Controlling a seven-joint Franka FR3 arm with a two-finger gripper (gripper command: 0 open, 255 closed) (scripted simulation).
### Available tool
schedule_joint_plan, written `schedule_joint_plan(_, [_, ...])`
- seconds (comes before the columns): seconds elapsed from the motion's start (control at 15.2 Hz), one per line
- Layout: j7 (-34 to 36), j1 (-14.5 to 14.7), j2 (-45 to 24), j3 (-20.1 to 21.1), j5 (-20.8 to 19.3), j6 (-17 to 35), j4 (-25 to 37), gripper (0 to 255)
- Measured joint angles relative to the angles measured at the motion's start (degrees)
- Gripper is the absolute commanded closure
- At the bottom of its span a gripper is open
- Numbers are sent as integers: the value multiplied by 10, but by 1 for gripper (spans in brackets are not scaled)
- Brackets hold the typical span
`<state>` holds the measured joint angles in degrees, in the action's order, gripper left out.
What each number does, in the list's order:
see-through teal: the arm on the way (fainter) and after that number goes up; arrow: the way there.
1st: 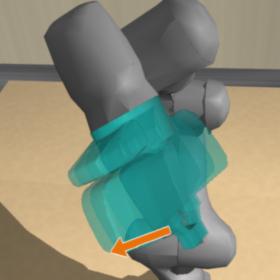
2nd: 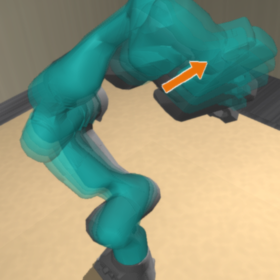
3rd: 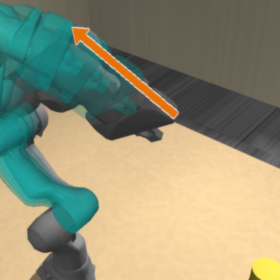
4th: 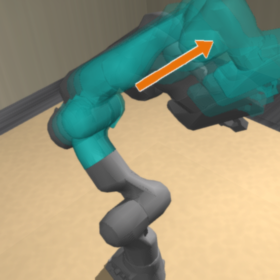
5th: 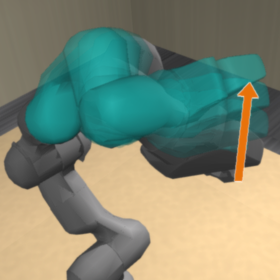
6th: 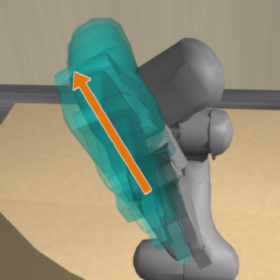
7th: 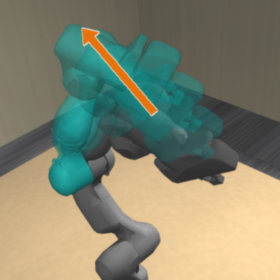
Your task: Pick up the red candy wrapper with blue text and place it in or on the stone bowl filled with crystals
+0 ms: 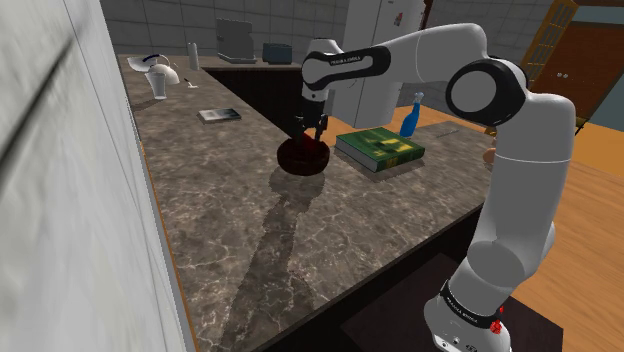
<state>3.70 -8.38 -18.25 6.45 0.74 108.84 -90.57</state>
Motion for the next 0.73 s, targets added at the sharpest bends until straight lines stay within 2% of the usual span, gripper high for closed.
schedule_joint_plan(0.13, [2,1,2,1,0,-9,6,0])
schedule_joint_plan(0.33, [2,1,2,1,0,-58,57,0])
schedule_joint_plan(0.73, [1,0,6,0,0,-72,66,0])
